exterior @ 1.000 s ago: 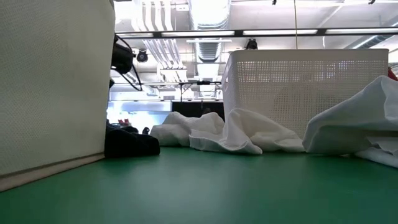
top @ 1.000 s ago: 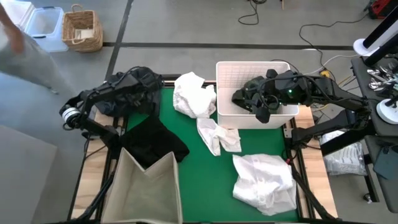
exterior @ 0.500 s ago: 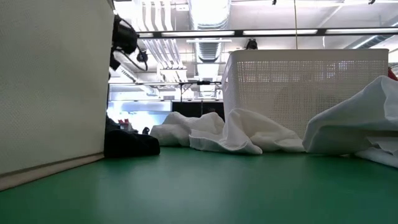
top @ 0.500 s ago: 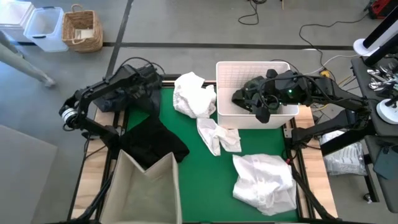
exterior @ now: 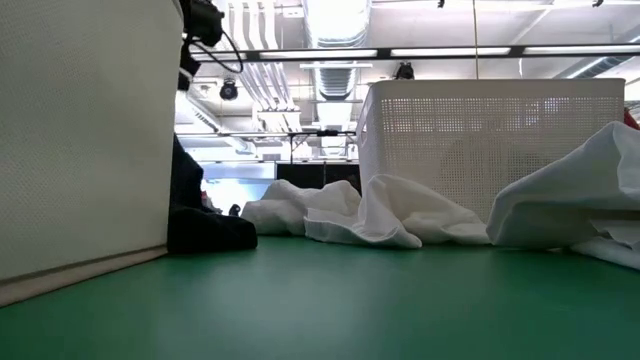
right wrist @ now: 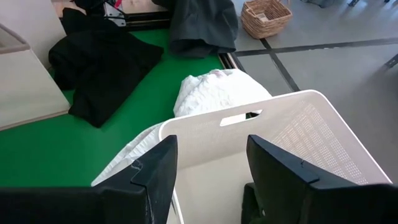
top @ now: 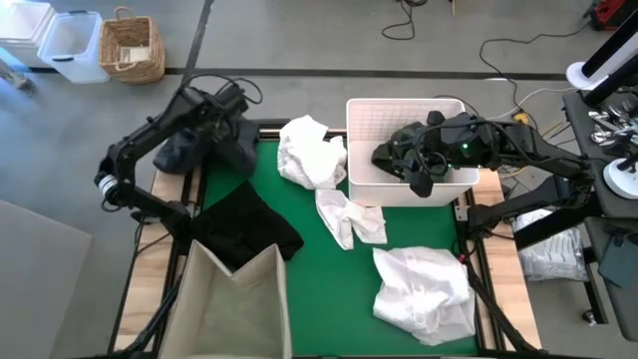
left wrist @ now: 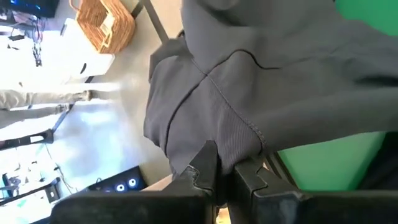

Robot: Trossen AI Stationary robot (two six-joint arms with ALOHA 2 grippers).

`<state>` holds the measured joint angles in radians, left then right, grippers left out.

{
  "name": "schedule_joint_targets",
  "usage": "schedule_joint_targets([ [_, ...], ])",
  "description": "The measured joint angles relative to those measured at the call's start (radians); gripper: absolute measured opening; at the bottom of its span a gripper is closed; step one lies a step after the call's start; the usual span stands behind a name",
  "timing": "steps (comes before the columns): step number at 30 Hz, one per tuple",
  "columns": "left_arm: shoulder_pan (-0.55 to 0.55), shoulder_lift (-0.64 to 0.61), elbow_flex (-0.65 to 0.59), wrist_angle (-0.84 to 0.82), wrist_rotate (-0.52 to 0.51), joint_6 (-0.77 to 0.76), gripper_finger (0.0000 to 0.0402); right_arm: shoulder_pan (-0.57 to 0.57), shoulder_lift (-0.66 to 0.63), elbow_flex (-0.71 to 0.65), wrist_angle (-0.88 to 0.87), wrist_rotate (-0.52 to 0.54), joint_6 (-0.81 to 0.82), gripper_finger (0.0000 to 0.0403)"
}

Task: Sort clothes
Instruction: Put the black shorts into the top right white bin

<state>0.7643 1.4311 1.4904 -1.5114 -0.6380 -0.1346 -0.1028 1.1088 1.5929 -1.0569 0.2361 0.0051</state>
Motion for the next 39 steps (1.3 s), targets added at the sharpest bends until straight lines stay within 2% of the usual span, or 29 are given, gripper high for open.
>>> schedule_joint_targets([
  [19,-0.029,-0.001,0.279,-0.053,-0.006,0.033,0.0,0.0,0.0,-0.002,0.0,0.0,-0.005,0.0188],
  [39,-0.113,-0.002,0.369,-0.061,0.001,0.021,0.0,0.0,0.0,-0.052,0.022,0.0,0.0,0.0195],
])
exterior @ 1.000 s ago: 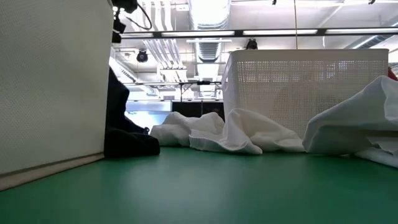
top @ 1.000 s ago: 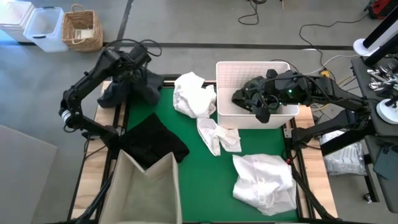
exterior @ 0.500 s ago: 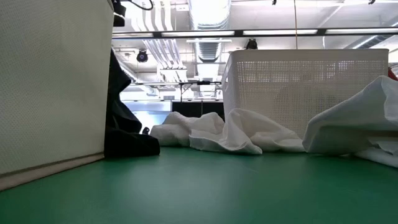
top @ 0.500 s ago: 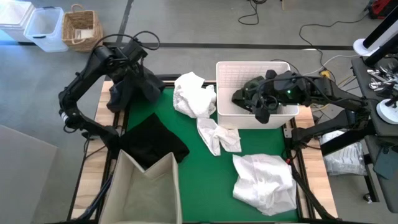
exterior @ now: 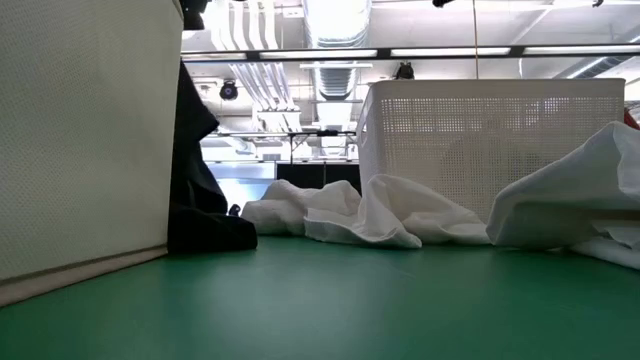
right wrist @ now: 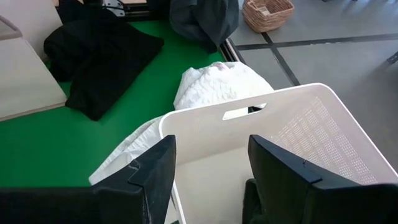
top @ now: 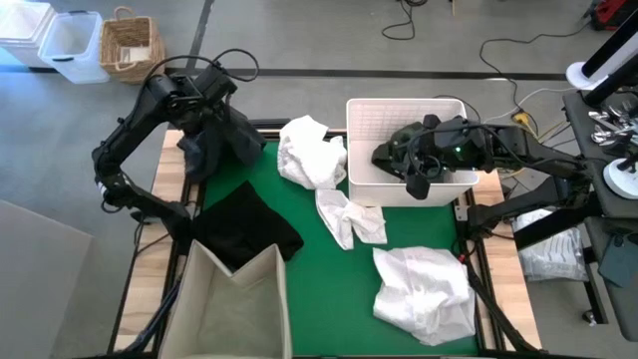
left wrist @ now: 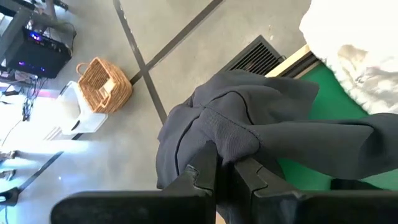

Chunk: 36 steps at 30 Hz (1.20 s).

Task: Sort clothes
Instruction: Put the black shorts into the top right white bin

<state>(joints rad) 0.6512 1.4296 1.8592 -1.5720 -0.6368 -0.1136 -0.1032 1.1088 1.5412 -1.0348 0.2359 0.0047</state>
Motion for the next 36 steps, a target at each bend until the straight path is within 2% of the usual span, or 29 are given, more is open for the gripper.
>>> schedule_joint_targets([
  [14,-0.025,-0.001,0.12,0.001,-0.001,0.0,0.0,0.0,0.0,-0.008,0.0,0.0,0.003,0.0194],
  [24,-0.05,-0.001,0.152,0.002,-0.002,0.011,0.0,0.0,0.0,-0.008,0.0,0.0,0.003,0.0188],
  [32,-0.089,0.003,0.196,0.006,-0.103,0.027,0.0,0.0,0.0,-0.008,0.0,0.0,0.003,0.0191],
  [36,-0.101,0.003,0.222,0.012,-0.113,0.027,0.0,0.0,0.0,-0.008,0.0,0.0,0.003,0.0191],
])
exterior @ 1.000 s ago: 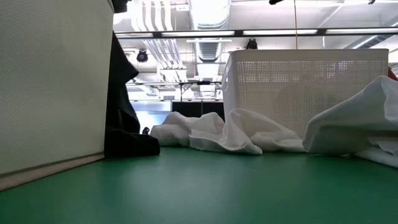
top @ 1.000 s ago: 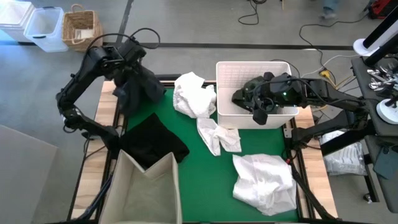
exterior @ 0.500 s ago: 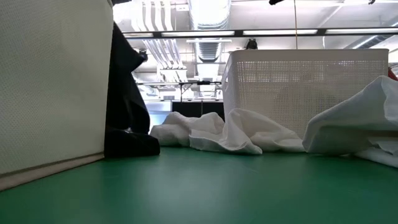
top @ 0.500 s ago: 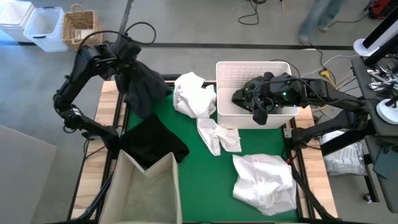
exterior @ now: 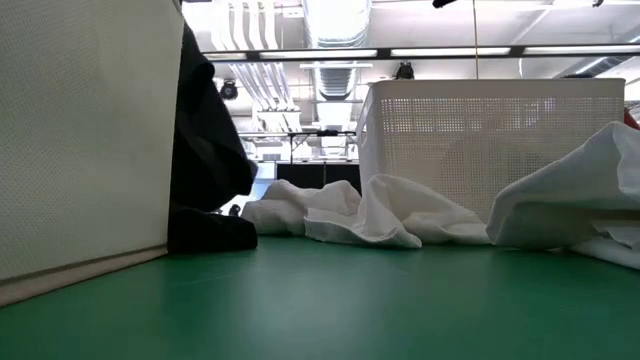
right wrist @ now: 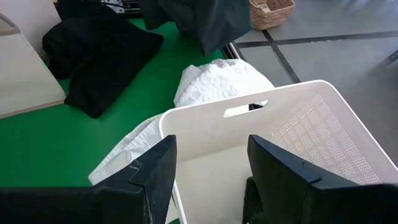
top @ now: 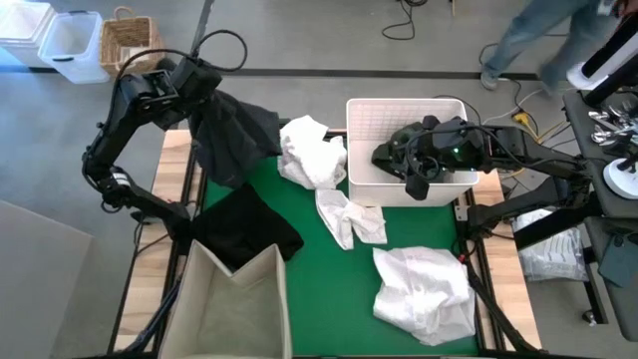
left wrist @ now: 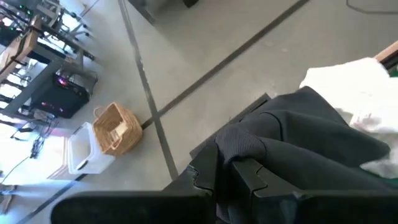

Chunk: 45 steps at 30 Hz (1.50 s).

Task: Sort clothes
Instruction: Put the black shorts into the top right white bin

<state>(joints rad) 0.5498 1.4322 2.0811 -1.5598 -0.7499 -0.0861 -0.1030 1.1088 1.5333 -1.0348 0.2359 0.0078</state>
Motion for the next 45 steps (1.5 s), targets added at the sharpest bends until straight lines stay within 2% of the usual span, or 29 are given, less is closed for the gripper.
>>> schedule_joint_targets([
  [14,-0.049,0.002,0.098,0.126,0.002,0.088,0.0,0.0,0.0,0.0,0.001,0.0,0.0,0.0192],
  [20,-0.054,0.018,0.148,0.215,0.14,0.129,0.0,0.0,0.0,0.0,0.009,0.0,-0.021,0.0192],
  [29,-0.054,0.053,0.2,0.206,0.148,0.131,0.0,0.0,0.0,0.0,0.019,0.0,-0.027,0.0192],
  [34,-0.054,0.067,0.2,0.253,0.194,0.148,0.0,-0.002,0.0,0.0,0.042,0.0,-0.063,0.0192],
  [45,-0.086,0.112,0.276,0.347,0.184,0.196,0.0,-0.002,0.0,0.0,0.101,0.001,-0.177,0.0192],
])
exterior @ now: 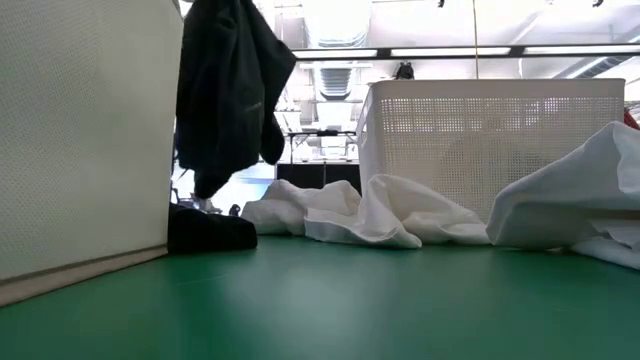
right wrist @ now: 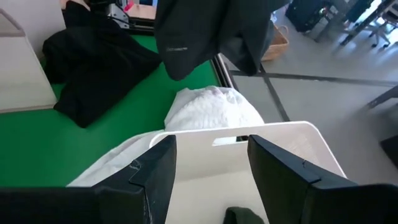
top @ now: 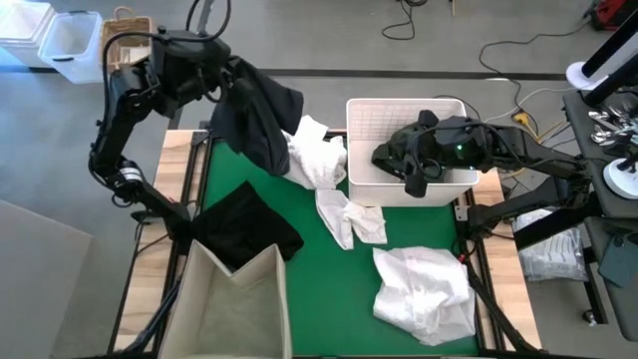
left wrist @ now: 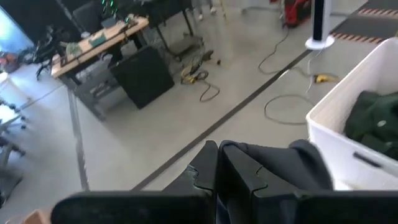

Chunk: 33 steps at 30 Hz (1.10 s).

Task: Sort clothes
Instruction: Put the black shorts into the top right white bin

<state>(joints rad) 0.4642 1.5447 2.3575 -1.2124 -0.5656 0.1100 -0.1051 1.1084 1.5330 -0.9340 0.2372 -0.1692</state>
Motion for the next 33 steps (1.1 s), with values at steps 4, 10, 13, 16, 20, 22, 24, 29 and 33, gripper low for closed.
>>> schedule_joint_targets([
  [4,-0.035,-0.006,-0.007,0.092,0.0,0.024,0.0,0.0,0.0,0.0,0.006,0.026,0.0,0.0192],
  [10,-0.098,-0.013,-0.002,0.218,0.027,0.046,0.0,0.0,0.0,0.0,0.005,0.052,0.002,0.0192],
  [13,-0.127,-0.012,-0.002,0.319,0.092,0.045,0.0,0.0,0.0,0.0,0.009,0.058,0.004,0.0192],
  [16,-0.147,-0.003,0.0,0.397,0.139,0.044,0.0,0.0,-0.024,0.002,0.009,0.113,0.021,0.0192],
  [20,-0.155,0.017,0.0,0.413,0.142,0.04,0.0,0.0,-0.119,0.012,0.013,0.131,0.059,0.0192],
  [22,-0.155,0.024,0.0,0.376,0.142,0.03,0.0,0.0,-0.172,0.003,0.009,0.131,0.087,0.0192],
  [24,-0.156,0.034,-0.001,0.345,0.141,0.016,0.0,0.002,-0.222,-0.017,-0.006,0.13,0.127,0.0192],
  [29,-0.156,0.073,-0.001,0.15,0.14,0.008,0.0,0.002,-0.344,-0.126,-0.008,0.129,0.181,0.0192],
  [33,-0.156,0.117,-0.002,-0.009,0.14,0.009,0.0,0.002,-0.426,-0.24,0.058,0.129,0.197,0.0192],
])
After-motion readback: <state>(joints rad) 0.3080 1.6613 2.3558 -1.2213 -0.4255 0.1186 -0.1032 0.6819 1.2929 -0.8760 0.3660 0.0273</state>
